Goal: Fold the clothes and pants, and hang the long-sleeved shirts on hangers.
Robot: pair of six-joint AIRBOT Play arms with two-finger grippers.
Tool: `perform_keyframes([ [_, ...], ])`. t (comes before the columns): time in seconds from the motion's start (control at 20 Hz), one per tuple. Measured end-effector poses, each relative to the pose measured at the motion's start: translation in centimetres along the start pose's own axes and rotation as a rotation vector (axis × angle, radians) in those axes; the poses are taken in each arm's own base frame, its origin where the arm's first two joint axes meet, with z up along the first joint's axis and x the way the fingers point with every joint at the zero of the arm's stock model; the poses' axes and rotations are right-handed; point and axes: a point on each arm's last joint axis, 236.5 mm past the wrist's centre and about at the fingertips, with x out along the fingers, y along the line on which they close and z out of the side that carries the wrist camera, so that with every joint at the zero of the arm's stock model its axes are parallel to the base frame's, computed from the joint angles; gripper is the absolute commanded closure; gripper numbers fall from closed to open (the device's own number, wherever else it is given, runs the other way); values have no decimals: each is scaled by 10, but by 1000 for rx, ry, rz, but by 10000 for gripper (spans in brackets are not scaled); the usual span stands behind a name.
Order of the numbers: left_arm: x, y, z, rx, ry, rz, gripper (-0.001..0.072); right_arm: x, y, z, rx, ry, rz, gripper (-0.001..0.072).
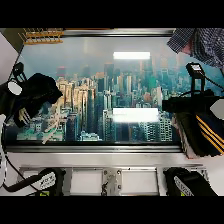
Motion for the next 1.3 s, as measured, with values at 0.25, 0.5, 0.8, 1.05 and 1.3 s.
perform_keyframes([
  [0.25,60,50,-8,-117,61,67,89,0,0,0,0,0,0,693],
  [0.5,90,38,-10,-220,53,6,705,0,0,0,0,0,0,693],
  [0.8,45,-105,-2,-92,-37,-253,705,0,0,0,0,0,0,694],
  [1.05,-22,-278,-75,188,-59,-533,704,0,0,1,0,-5,0,694],
  [1.3,-58,-378,-142,320,-36,-705,87,0,-3,9,-7,-35,-14,693],
])
